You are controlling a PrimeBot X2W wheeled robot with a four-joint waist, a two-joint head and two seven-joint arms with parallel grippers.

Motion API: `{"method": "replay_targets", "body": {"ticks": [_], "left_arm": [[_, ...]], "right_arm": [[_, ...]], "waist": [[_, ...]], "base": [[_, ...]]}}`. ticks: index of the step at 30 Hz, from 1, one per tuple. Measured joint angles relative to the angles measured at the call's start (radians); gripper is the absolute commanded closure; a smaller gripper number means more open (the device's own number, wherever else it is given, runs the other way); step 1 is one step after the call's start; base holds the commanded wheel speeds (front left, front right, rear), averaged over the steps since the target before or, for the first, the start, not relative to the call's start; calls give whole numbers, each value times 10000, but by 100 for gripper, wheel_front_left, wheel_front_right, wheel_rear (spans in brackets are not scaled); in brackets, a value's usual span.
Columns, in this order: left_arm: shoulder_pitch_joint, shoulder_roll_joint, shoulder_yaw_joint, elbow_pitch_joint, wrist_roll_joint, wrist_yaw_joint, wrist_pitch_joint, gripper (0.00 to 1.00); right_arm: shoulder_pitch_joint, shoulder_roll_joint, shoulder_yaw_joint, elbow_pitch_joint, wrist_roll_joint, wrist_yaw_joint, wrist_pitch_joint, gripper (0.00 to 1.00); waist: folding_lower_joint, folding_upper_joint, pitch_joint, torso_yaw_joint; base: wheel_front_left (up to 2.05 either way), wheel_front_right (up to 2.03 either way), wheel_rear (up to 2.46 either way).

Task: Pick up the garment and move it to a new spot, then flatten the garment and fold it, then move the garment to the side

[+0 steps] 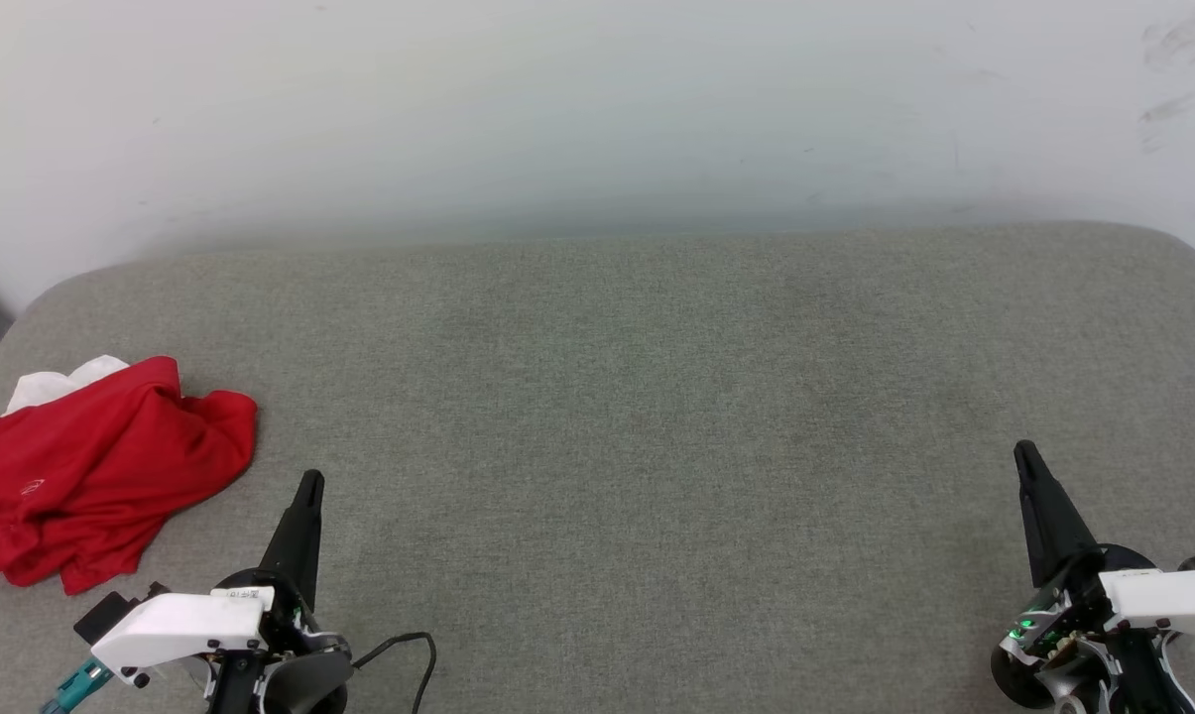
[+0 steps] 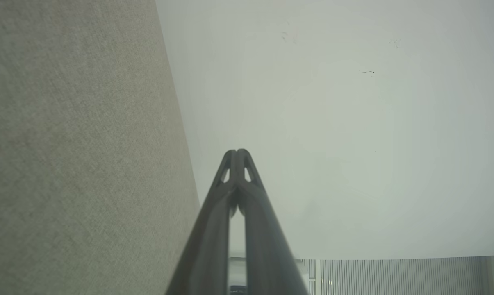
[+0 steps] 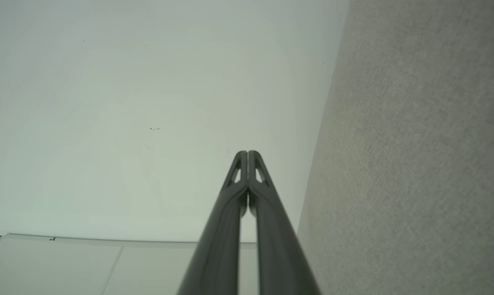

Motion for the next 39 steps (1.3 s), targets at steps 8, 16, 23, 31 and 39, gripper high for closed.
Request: {"method": "replay_targets", "body": {"ticks": [8, 16, 23, 31, 39], "left_arm": [[0, 0, -2, 0, -2, 0, 0, 100], [0, 0, 4, 0, -2, 0, 0, 100], [0, 0, 0, 0, -2, 0, 0, 100], [313, -44, -104, 257, -2, 4, -94, 0], [312, -46, -493, -182, 6, 4, -497, 0]], "right_arm": [[0, 0, 0, 0, 0, 0, 0, 100], [0, 0, 0, 0, 0, 0, 0, 100], [0, 0, 0, 0, 0, 0, 0, 100], [346, 10, 56, 240, 2, -15, -98, 0], [359, 13, 313, -132, -188, -15, -497, 0]], "waist": [[0, 0, 0, 0], [0, 0, 0, 0], [0, 0, 0, 0], [1, 0, 3, 0], [1, 0, 11, 20]], "base": [[0, 0, 0], [0, 0, 0], [0, 0, 0], [0, 0, 0], [0, 0, 0]]}}
